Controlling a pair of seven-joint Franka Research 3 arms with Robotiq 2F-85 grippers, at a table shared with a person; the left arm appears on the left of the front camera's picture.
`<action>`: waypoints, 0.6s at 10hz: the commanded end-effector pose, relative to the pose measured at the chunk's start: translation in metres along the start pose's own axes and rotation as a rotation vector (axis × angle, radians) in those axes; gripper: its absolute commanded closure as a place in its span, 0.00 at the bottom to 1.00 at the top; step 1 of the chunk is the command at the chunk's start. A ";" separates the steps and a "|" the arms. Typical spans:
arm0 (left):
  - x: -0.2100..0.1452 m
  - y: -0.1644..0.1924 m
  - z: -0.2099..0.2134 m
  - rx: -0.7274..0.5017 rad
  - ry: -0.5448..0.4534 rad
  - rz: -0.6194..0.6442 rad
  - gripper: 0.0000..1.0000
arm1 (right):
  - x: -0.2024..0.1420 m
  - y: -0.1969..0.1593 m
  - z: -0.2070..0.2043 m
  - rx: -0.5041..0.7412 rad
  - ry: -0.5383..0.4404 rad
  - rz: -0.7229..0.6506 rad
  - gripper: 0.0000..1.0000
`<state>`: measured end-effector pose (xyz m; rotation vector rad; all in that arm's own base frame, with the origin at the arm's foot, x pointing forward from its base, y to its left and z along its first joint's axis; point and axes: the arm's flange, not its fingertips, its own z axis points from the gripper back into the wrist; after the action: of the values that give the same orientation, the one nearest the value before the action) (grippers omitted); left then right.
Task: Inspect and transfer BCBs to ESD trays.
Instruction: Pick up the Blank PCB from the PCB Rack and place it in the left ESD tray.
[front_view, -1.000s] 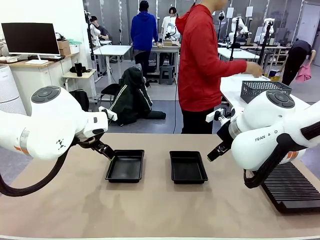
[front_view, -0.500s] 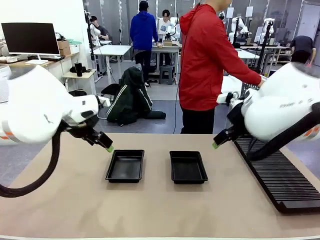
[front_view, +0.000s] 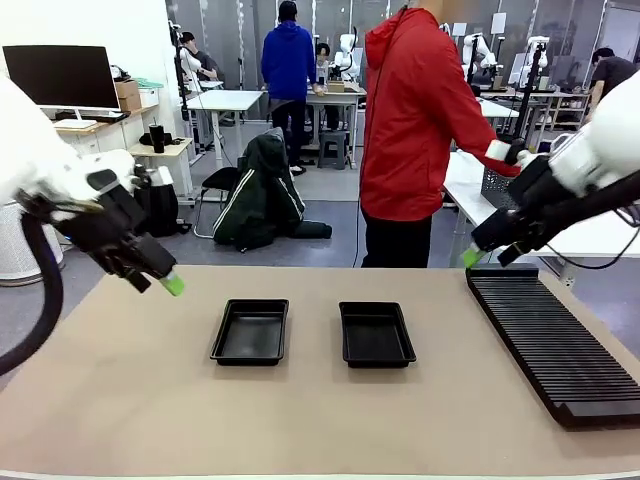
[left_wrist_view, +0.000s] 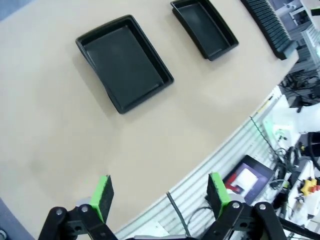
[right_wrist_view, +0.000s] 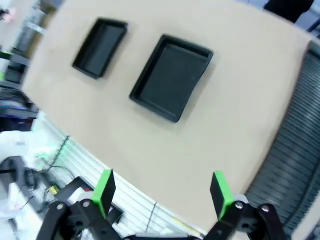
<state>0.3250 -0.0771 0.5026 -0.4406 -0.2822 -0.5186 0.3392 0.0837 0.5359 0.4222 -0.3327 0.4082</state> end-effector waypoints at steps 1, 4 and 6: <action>-0.011 0.002 0.035 -0.061 -0.008 0.025 0.00 | -0.006 -0.028 0.029 0.081 0.023 -0.109 0.00; -0.027 -0.005 0.079 -0.104 0.010 0.056 0.00 | -0.028 -0.050 0.084 0.124 0.001 -0.196 0.00; -0.032 -0.011 0.111 -0.132 -0.009 0.043 0.00 | -0.042 -0.059 0.116 0.142 -0.031 -0.236 0.00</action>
<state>0.2786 -0.0250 0.5840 -0.5363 -0.2380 -0.4770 0.3077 -0.0259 0.5947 0.5604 -0.2682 0.1946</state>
